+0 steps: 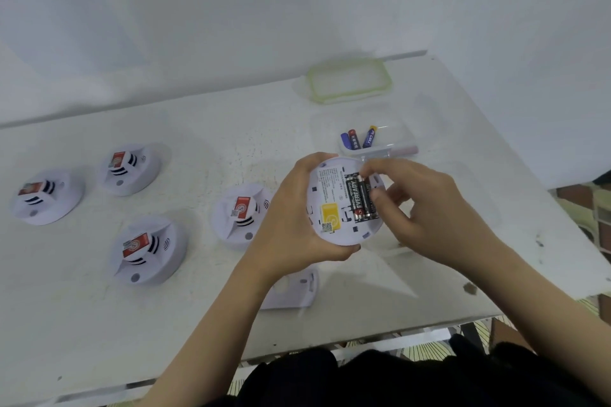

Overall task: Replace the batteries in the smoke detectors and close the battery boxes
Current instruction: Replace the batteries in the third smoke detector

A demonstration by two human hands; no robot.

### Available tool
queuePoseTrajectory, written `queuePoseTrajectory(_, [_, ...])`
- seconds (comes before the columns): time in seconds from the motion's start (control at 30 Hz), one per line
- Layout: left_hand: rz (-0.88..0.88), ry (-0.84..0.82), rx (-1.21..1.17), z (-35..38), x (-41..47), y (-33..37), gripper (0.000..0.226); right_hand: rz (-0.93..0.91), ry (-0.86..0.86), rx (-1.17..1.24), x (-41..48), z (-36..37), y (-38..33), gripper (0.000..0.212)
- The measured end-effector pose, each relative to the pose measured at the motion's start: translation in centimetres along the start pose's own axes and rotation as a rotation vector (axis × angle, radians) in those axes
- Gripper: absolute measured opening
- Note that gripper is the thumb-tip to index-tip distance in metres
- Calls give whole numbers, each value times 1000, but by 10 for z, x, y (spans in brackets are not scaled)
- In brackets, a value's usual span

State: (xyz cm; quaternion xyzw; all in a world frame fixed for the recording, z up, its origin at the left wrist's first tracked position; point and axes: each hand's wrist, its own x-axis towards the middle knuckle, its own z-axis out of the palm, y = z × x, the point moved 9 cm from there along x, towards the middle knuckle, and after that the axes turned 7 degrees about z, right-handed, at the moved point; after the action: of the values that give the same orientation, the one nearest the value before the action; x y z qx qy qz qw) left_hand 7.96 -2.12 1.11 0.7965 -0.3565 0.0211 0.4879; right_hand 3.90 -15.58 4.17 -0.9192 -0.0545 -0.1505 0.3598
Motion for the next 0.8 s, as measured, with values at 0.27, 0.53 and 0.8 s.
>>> queuePoseTrajectory(0.27, [34,12,14,11,14,10,96,19,-114,33,13,-10,13,25])
queuePoseTrajectory(0.53, [25,16,30,21,21,13,96,-14,-178,52,18,-14,21,21])
queuePoseTrajectory(0.8, [41,96,30,19,27,15,95,-93,-60,108,15,-24,25,42])
